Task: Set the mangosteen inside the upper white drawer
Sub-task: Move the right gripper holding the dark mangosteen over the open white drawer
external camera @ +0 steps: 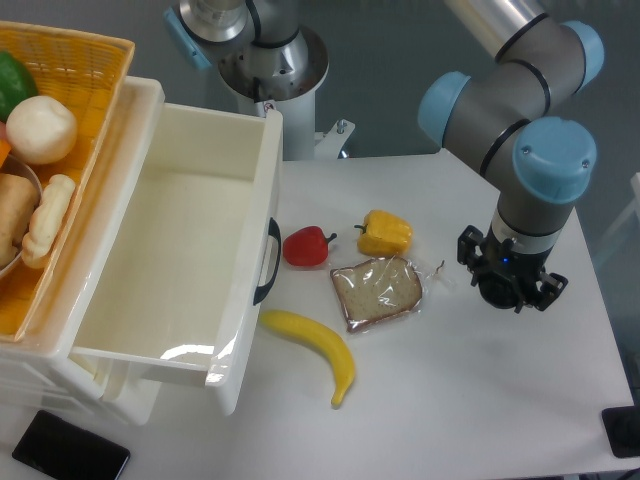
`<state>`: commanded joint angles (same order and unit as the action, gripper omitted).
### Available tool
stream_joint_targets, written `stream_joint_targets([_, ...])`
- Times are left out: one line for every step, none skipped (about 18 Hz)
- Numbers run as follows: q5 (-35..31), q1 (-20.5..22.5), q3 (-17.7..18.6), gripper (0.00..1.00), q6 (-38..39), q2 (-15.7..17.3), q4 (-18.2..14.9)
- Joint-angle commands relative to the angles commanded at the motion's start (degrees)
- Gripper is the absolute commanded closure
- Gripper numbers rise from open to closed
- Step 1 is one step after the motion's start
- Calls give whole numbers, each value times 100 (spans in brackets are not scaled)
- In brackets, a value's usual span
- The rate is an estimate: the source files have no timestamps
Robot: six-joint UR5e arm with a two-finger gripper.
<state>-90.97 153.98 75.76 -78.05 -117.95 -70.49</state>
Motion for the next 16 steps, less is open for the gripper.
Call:
stream_joint_targets([9,-9,17,94,0,0,-9])
stream_joint_targets([18,-17,35,94,0,9,-9])
stream_joint_targets([9,-26,35,94,9,52,-17])
stream_joint_targets([9,-26,35,93,35,70,-61])
stream_joint_targets([26,-35,35,93,61,97,-105])
stream_joint_targets([70,-35,53,93,70,158,-166])
stream_joint_targets([140,-35,96,93,70,228,-219])
stream_joint_targets([280,-35,140,93,70,324,-272])
stream_joint_targets([455,-35,193,93,70,464,-299])
stream_joint_targets([666,-44,272,94,79,623,-360])
stream_joint_targets([825,-53,325,94,79,789,-413])
stream_joint_targets([1018,-105,343,94,105,904,-474])
stream_joint_targets([1229,-184,352,94,227,1018,-536])
stream_joint_targets([1422,-254,439,94,324,1141,-554])
stream_joint_targets([1598,-324,570,94,369,1264,-528])
stream_joint_targets([1730,-386,597,94,369,1440,-536])
